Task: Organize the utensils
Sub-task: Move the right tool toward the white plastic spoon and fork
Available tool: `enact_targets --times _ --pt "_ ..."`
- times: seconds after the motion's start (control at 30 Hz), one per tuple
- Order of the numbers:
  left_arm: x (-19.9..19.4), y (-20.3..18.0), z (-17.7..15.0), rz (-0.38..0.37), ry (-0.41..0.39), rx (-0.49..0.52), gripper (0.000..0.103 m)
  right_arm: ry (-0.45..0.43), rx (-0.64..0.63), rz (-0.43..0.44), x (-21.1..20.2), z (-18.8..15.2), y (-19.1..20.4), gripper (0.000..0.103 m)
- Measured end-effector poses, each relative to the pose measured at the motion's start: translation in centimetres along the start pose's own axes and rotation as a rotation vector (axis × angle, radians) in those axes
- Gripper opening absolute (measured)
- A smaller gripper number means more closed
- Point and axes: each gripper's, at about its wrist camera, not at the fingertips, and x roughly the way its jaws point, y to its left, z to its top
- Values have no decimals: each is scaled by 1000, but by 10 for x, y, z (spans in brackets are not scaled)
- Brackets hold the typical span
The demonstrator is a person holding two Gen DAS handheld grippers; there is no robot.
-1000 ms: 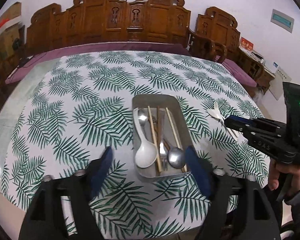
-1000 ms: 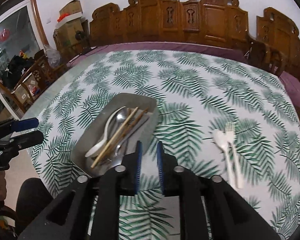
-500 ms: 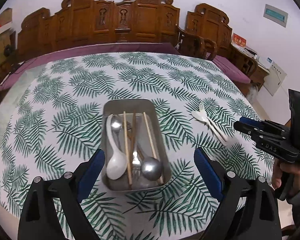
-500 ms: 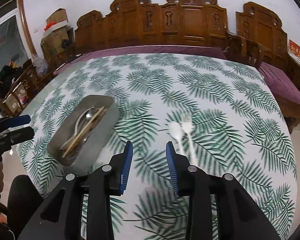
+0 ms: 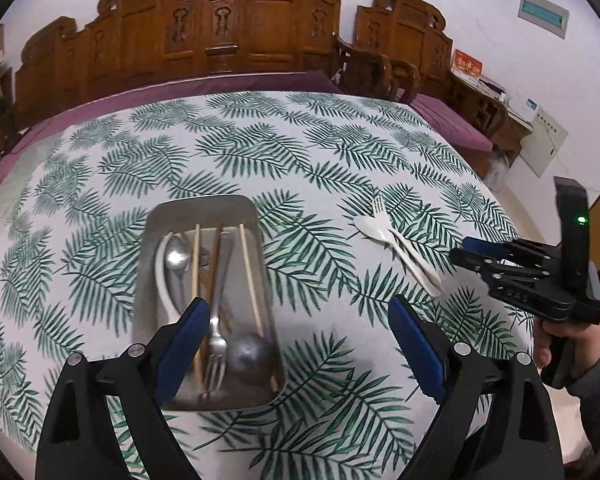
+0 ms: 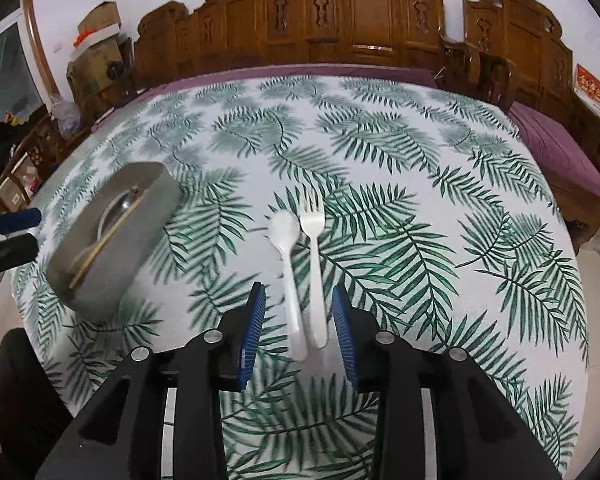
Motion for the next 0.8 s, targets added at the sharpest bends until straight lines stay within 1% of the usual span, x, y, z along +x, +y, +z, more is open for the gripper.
enact_targets --times 0.33,0.37,0.53,0.6,0.63,0.8 --pt "33 -13 12 -4 34 -1 87 81 -43 16 56 15 -13 36" --pt "37 -14 14 -4 37 0 87 87 -47 15 60 16 -13 32" --pt "53 -22 20 -8 50 3 87 113 -91 12 79 20 -13 25" --pt "60 -26 22 -9 57 8 87 116 -116 1 80 21 -12 19" --pt "63 -28 23 -10 59 10 87 120 -124 -5 79 22 -12 11" --pt "78 -40 28 -16 73 22 87 126 -103 14 73 17 -25 10"
